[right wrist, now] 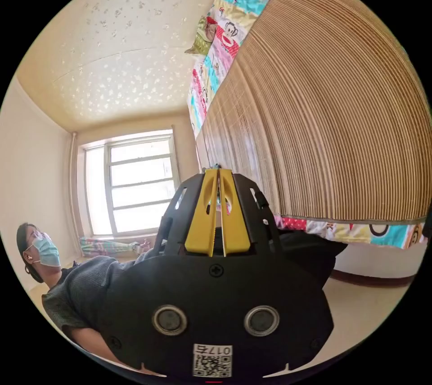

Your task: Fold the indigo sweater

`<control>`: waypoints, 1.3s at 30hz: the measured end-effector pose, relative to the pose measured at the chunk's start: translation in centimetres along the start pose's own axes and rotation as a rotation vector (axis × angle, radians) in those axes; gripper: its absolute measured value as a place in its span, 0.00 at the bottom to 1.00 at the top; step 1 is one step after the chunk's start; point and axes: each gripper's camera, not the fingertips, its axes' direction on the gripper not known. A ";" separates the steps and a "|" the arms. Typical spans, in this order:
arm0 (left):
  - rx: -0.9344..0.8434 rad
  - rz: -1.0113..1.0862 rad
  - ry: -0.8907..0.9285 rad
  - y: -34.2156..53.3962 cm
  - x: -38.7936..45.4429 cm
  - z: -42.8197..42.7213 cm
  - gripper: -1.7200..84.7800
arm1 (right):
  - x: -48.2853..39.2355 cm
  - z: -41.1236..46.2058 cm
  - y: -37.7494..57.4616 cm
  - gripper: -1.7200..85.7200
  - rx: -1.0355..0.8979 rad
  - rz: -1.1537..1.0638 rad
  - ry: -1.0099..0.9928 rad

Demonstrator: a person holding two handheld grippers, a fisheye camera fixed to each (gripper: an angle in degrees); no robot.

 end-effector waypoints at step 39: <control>-0.029 0.468 -0.172 -15.1 25.5 -4.8 0.15 | -4.3 21.7 4.9 0.02 0.035 0.153 -0.130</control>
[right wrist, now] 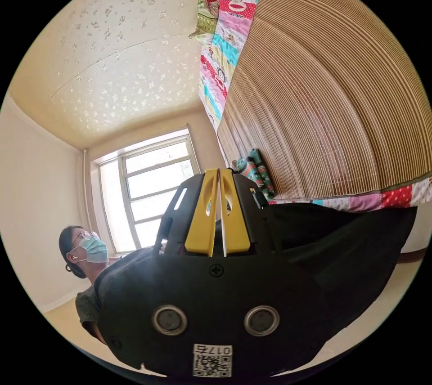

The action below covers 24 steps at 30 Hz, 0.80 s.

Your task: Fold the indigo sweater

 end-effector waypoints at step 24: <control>-0.160 0.423 -0.093 7.1 -0.2 0.0 0.09 | 2.1 -0.7 1.1 0.02 -0.014 -0.090 -0.088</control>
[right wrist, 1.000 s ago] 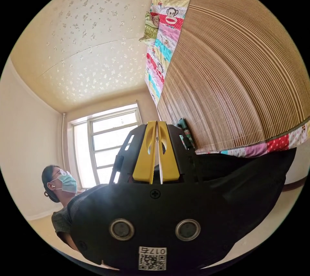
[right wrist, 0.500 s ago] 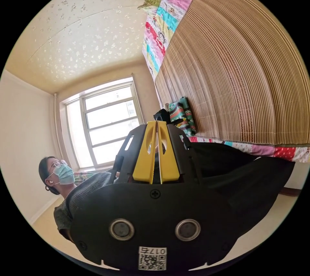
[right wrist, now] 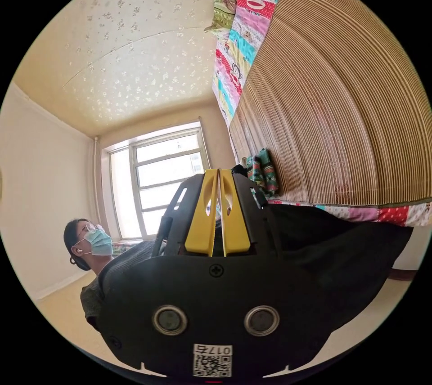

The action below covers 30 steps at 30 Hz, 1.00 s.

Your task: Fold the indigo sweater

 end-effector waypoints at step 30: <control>-0.339 1.801 1.898 36.7 40.5 11.5 0.09 | -19.1 12.4 13.5 0.16 -0.505 -1.090 -0.004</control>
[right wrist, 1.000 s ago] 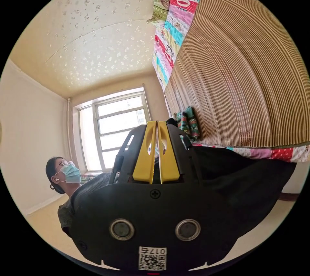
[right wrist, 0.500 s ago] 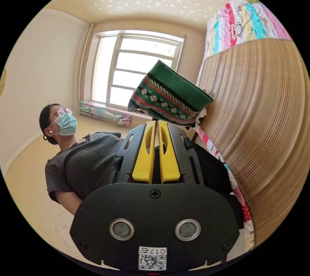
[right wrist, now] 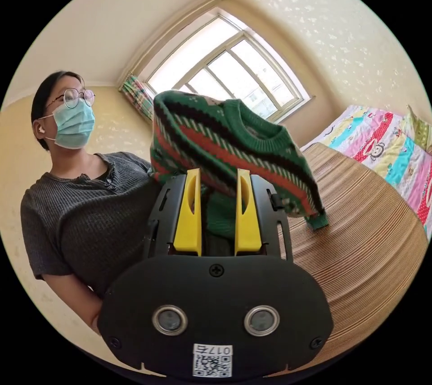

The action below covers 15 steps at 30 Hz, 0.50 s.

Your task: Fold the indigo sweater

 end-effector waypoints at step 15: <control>0.054 -0.375 -0.276 14.3 -14.1 5.4 0.11 | -2.6 3.6 6.5 0.08 0.072 0.030 0.026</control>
